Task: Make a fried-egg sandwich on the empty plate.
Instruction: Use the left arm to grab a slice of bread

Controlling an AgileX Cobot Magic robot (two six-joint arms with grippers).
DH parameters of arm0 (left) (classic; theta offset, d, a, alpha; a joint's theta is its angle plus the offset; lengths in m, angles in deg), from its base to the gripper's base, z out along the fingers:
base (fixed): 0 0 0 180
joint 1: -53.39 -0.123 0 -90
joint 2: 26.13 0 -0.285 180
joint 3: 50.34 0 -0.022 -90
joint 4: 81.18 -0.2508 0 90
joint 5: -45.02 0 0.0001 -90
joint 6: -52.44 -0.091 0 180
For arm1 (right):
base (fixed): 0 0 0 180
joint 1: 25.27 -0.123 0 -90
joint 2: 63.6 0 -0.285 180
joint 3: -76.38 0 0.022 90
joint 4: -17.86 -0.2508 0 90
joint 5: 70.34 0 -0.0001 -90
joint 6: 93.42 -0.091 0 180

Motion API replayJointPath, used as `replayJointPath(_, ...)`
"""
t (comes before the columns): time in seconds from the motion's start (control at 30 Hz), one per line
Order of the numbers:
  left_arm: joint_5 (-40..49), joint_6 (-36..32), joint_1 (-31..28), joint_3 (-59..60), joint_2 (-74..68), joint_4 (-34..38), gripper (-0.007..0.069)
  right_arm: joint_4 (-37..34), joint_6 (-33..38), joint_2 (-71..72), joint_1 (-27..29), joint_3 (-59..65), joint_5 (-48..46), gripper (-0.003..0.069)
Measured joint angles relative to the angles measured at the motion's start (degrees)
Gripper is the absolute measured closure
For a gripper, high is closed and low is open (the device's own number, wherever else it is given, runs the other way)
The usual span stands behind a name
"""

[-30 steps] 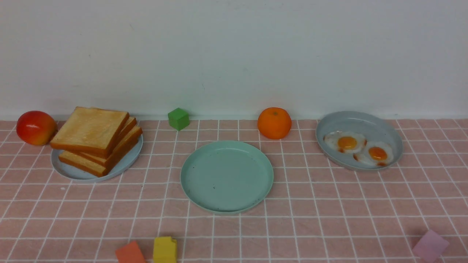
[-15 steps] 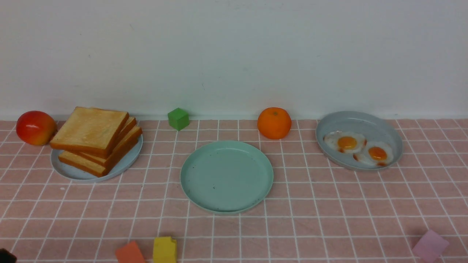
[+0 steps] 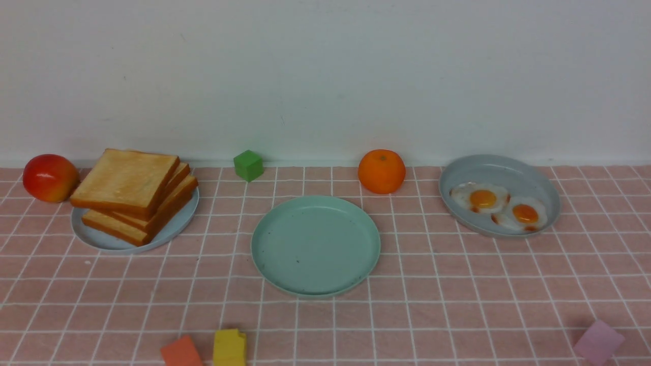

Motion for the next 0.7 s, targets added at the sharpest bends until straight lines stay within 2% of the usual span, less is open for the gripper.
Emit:
replayJointPath(0.13,15.79,-8.18,0.0,-11.78,-14.28,-2.56,0.0638,0.0,0.0,0.0,0.0,0.0,0.06,0.0418)
replayJointPath(0.17,16.71,-8.67,0.0,-12.37,-14.98,-2.64,0.0638,0.0,0.0,0.0,0.0,0.0,0.06,0.0418)
replayJointPath(0.2,24.24,-12.62,0.0,-16.98,-20.18,-2.97,0.0638,0.04,0.0,0.0,0.0,0.0,0.72,0.0418)
replayJointPath(0.27,29.02,-14.79,0.0,-21.27,-25.31,-2.97,0.0638,-1.63,-1.05,0.0,0.0,0.24,2.08,0.0417)
replayJointPath(0.3,29.66,-14.98,0.0,-22.45,-26.14,-2.97,0.0638,-2.45,-1.32,0.0,0.0,0.29,2.51,0.0417)
replayJointPath(0.4,31.78,-15.6,0.0,-26.06,-30.64,-2.01,0.0638,-13.47,-7.77,0.0,0.0,0.42,6.98,0.0417)
replayJointPath(0.5,32.85,-17.68,0.0,-26.71,-33.12,0.31,0.0638,-20.89,-9.98,0.0,0.0,0.42,12.19,0.0417)
replayJointPath(0.63,34.22,-20.94,0.0,-26.7,-36.0,2.62,0.0638,-26.37,-10.36,0.0,0.0,0.36,15.82,0.0417)
replayJointPath(0.7,34.7,-22.09,0.33,-27.28,-38.05,2.84,0.0638,-27.29,-10.41,0.0,0.0,-1.63,11.39,0.0424)
